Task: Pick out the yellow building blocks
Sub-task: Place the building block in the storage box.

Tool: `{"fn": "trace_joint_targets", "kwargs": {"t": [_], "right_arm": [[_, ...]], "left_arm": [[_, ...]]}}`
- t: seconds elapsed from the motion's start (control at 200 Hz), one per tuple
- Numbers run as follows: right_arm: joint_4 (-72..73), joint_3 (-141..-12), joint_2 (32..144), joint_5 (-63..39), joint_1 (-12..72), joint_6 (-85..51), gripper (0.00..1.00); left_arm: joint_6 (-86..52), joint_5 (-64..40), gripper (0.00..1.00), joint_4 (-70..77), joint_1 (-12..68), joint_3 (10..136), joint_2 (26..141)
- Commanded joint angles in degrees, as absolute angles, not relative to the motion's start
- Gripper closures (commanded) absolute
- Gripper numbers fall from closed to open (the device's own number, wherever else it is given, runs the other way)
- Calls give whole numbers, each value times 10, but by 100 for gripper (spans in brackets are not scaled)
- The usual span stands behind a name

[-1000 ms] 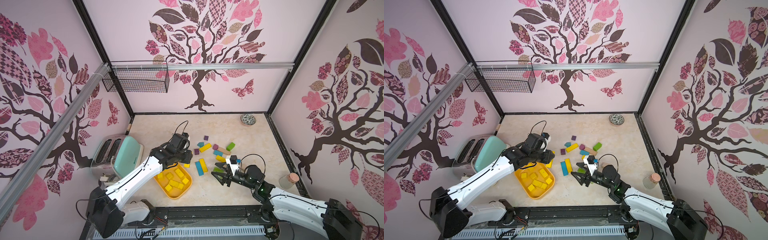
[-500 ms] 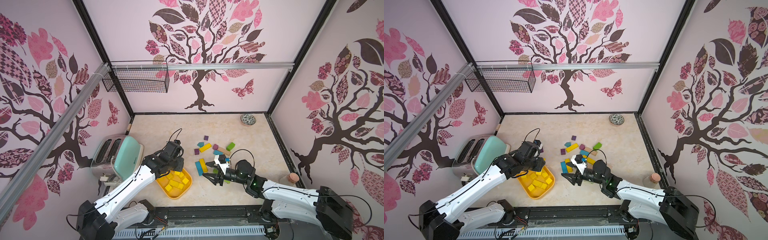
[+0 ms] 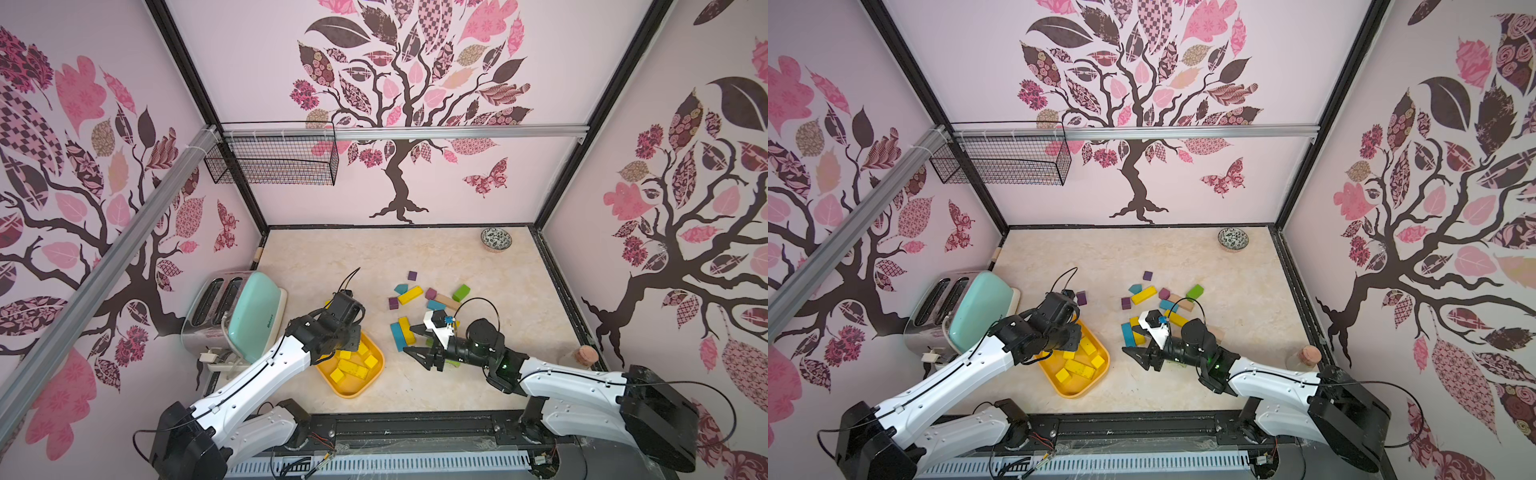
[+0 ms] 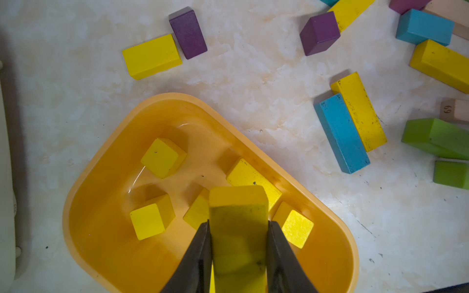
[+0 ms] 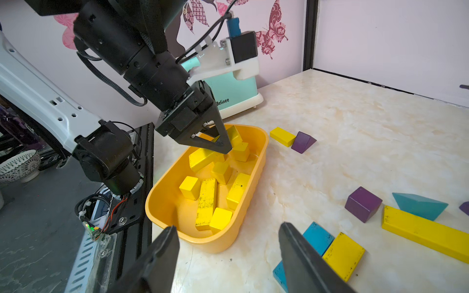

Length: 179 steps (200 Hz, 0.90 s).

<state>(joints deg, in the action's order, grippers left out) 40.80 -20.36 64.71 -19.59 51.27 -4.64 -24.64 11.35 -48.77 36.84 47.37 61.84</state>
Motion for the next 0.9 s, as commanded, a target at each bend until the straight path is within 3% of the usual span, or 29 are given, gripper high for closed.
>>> {"fn": "trace_joint_targets", "kwargs": {"t": [0.0,0.055,0.18,0.89], "right_arm": [[398,-232,652,-186,514,-38,33],[398,-232,652,-185,515,-38,33],[400,-232,657,-185,515,-40,32],[378,-235,646,-120,514,-54,31]], "left_arm": [[-255,151,78,-487,366,472,611],[-254,155,68,-487,365,473,613],[-253,161,57,-484,365,474,616],[-253,144,55,-472,364,472,613]]}}
